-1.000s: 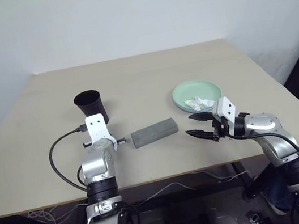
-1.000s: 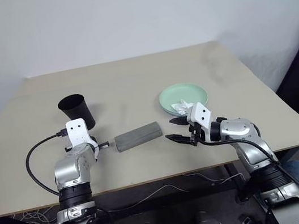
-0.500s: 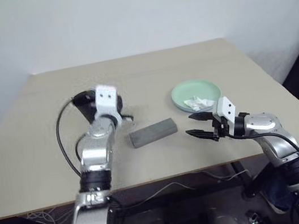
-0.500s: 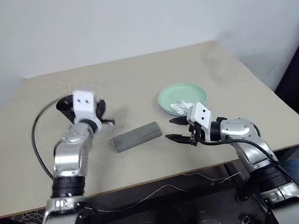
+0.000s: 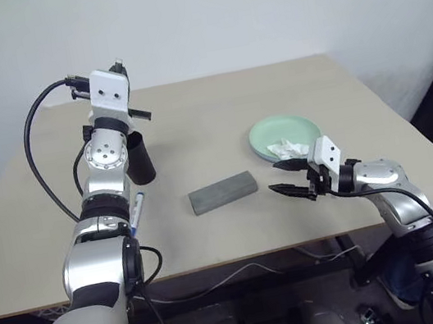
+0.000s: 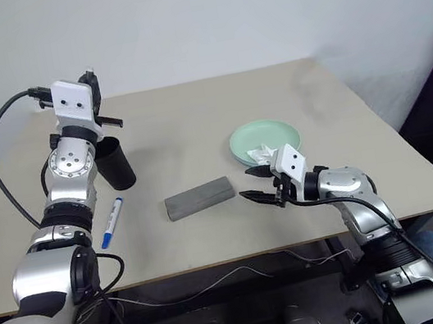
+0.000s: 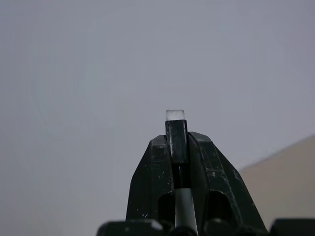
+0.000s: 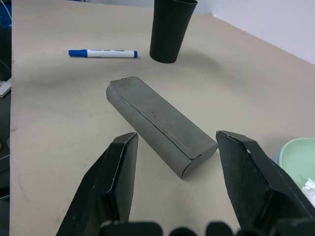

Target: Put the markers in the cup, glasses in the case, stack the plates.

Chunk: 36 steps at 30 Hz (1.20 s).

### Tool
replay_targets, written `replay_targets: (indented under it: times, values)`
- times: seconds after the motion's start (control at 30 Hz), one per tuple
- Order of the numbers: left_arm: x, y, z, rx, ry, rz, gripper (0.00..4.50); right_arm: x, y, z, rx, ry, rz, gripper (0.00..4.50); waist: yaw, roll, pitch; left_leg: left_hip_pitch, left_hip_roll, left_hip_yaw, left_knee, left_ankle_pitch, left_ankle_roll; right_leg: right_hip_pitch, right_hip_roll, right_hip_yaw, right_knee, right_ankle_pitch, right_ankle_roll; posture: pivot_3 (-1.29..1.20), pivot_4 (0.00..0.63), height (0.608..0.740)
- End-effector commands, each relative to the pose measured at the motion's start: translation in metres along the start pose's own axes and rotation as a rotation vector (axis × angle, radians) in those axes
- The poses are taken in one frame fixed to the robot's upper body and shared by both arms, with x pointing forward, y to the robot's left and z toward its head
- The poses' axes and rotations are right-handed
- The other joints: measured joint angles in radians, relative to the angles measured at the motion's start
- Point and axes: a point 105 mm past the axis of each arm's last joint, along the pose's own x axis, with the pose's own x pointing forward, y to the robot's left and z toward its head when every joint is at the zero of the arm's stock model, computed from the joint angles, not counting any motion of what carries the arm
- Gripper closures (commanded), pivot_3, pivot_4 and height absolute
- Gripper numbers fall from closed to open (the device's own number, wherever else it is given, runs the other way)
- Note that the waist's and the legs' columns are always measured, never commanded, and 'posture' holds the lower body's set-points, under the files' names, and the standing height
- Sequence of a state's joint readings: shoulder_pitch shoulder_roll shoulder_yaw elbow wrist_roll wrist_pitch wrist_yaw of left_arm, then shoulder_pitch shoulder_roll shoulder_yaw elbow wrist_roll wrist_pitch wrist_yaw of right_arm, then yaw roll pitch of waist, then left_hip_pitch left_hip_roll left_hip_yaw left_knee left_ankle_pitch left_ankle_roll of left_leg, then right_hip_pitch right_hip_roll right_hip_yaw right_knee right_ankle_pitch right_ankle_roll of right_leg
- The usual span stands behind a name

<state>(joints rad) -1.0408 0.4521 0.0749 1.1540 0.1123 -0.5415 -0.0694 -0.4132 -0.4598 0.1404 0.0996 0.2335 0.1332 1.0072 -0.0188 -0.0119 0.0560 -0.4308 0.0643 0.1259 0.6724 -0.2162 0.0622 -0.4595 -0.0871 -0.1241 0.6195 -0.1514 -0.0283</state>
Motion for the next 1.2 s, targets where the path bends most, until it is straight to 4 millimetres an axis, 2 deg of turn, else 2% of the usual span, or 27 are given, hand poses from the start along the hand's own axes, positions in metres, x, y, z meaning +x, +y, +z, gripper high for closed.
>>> replay_targets:
  times: [0.03,0.23,0.63,1.2]
  values:
    - [0.006,0.006,0.012,0.023,-0.042,0.026,4.47,-0.006,-0.004,0.012,-0.046,-0.03,-0.018,1.75,0.0,0.0,0.0,0.0,0.0,0.0,0.0,0.0,0.0,0.0,0.0,0.0,0.0,0.0,0.0,0.0,0.0,0.74]
    - [0.0,0.011,-0.005,0.043,0.024,0.06,4.47,-0.006,-0.004,0.013,-0.045,-0.032,-0.018,1.75,0.0,-0.001,0.0,0.0,0.0,0.0,0.0,0.0,0.0,0.0,0.0,0.0,0.0,0.0,0.0,0.0,0.0,0.74]
    - [-0.003,0.012,-0.02,0.083,0.096,0.061,4.47,-0.005,-0.002,0.014,-0.044,-0.031,-0.012,1.75,0.0,-0.001,0.0,0.0,0.001,0.0,0.0,0.0,0.0,0.0,0.0,0.0,0.0,0.0,0.0,0.0,0.0,0.74]
    - [-0.004,0.005,-0.02,0.116,0.089,0.052,4.47,-0.007,0.004,0.013,-0.034,-0.023,-0.004,1.75,0.0,-0.001,0.0,0.0,0.002,0.0,0.0,0.0,0.0,0.0,0.0,0.0,0.001,0.0,0.0,0.0,0.0,0.74]
